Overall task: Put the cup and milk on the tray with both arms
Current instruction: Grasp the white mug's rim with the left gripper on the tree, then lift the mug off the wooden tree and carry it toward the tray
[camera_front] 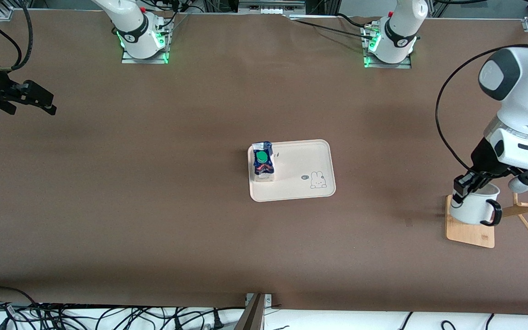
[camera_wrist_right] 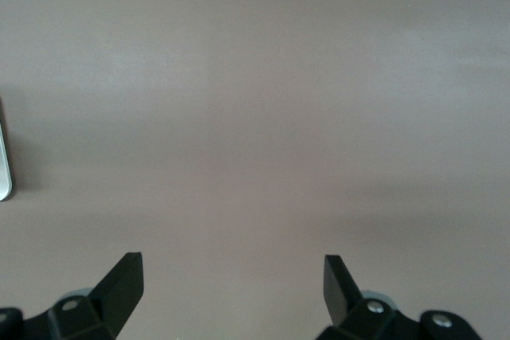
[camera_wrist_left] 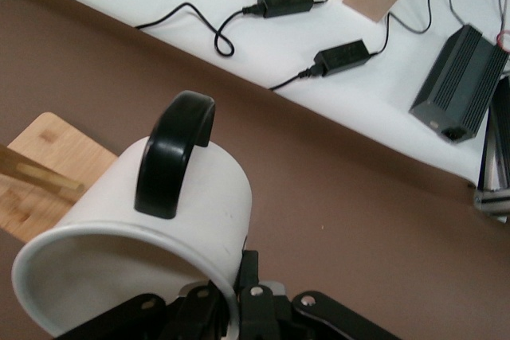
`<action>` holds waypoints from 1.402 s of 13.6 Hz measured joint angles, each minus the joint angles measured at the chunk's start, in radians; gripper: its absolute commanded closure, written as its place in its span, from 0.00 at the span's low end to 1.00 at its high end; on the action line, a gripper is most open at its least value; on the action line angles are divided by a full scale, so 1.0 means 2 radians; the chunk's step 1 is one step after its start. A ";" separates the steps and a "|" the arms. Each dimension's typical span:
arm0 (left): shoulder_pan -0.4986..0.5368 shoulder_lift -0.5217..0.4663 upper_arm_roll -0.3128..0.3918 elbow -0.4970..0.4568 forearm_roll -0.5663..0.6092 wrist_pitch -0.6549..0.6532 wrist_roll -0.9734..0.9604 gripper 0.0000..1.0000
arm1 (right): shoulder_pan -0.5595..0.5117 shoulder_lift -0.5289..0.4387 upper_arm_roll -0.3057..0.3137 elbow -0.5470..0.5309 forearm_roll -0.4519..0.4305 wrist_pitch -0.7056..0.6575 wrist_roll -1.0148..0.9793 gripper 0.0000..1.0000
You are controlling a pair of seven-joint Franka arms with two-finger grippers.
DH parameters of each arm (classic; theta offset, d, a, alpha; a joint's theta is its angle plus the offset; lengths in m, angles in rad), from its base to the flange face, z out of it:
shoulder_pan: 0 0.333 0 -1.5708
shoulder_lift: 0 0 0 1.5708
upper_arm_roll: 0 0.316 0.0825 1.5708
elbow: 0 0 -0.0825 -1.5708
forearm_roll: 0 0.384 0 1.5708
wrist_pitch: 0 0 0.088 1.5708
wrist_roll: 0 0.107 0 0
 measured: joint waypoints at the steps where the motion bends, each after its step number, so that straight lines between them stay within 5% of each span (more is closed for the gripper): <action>1: 0.000 0.000 -0.006 0.026 0.002 -0.063 0.000 1.00 | 0.000 0.000 0.000 0.000 0.000 0.000 0.000 0.00; 4: 0.000 -0.001 -0.030 0.086 0.002 -0.218 0.001 1.00 | 0.000 0.000 0.000 0.000 0.000 0.000 0.000 0.00; 8: -0.002 0.000 -0.071 0.108 0.002 -0.325 0.001 1.00 | 0.000 0.000 0.000 0.000 0.000 0.000 0.000 0.00; 13: -0.026 0.030 -0.118 0.111 -0.029 -0.350 -0.032 1.00 | 0.000 0.001 0.000 0.000 0.000 0.000 0.000 0.00; 19: -0.091 0.176 -0.117 0.166 -0.036 -0.340 -0.115 1.00 | 0.000 0.001 0.000 0.000 0.000 0.000 0.000 0.00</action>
